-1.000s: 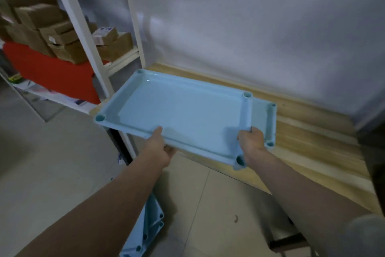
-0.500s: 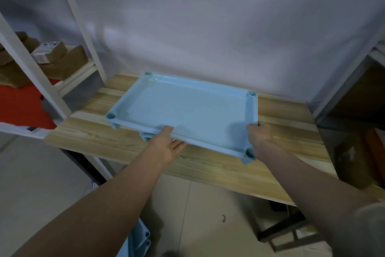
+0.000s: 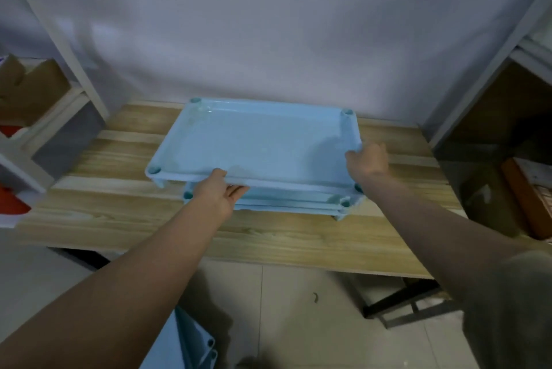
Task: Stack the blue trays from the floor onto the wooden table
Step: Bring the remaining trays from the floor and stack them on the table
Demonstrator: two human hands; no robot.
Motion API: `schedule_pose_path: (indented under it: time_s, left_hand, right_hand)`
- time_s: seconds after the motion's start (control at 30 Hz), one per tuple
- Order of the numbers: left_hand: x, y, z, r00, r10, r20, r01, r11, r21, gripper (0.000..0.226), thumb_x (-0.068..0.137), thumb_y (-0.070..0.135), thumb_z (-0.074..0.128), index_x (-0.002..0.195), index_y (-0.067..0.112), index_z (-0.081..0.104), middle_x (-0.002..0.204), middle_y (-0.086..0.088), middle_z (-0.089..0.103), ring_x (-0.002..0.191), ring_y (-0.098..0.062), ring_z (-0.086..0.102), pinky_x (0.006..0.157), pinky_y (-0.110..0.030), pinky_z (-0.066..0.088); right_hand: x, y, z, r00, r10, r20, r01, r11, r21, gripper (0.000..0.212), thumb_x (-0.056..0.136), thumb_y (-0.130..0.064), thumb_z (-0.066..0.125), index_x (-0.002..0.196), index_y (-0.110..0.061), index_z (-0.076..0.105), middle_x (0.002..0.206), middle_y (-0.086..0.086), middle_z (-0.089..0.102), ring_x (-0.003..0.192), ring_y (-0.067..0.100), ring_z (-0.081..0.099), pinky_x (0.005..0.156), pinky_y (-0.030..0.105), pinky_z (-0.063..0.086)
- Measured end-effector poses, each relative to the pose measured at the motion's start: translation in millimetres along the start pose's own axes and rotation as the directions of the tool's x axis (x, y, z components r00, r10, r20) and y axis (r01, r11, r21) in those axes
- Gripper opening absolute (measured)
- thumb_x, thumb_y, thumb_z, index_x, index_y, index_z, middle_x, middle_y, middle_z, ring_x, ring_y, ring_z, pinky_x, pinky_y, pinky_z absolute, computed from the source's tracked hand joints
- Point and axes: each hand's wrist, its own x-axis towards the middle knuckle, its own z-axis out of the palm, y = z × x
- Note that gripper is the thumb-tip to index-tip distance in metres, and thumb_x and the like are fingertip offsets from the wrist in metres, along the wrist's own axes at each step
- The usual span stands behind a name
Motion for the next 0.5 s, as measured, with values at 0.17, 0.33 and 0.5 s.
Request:
schedule_pose_path:
  time_s: [0.17,0.33,0.5]
  left_hand:
    - [15,2,20,0.999,0.022,0.027,-0.024,0.998,0.065,0.012,0.1,0.009,0.048,0.108,0.002,0.053,0.097,-0.017,0.066,0.082,-0.029,0.066,0.08,-0.046,0.056]
    - [26,-12,34,1.0,0.0,0.009,-0.001,0.997,0.083,0.01,0.099,0.011,0.051,0.103,0.002,0.053,0.094,-0.016,0.064,0.082,-0.029,0.065,0.08,-0.046,0.055]
    - [36,-26,32,0.998,-0.034,-0.046,0.036,0.999,0.037,0.012,0.099,0.013,0.052,0.102,0.001,0.053,0.089,-0.015,0.062,0.076,-0.028,0.062,0.083,-0.05,0.053]
  right_hand:
    - [13,5,1,0.997,0.054,0.047,-0.051,0.996,-0.07,0.052,0.089,-0.013,0.046,0.141,-0.013,0.044,0.134,0.013,0.049,0.114,0.034,0.052,0.084,0.043,0.053]
    - [26,22,-5,0.965,0.207,0.16,-0.237,0.951,0.2,0.037,0.091,-0.001,0.036,0.119,-0.006,0.059,0.101,0.014,0.061,0.083,0.032,0.058,0.062,0.039,0.054]
    - [43,41,4,0.945,0.19,0.268,-0.259,0.933,0.251,0.041,0.09,0.004,0.037,0.12,-0.008,0.061,0.1,0.01,0.065,0.074,0.022,0.058,0.053,0.024,0.043]
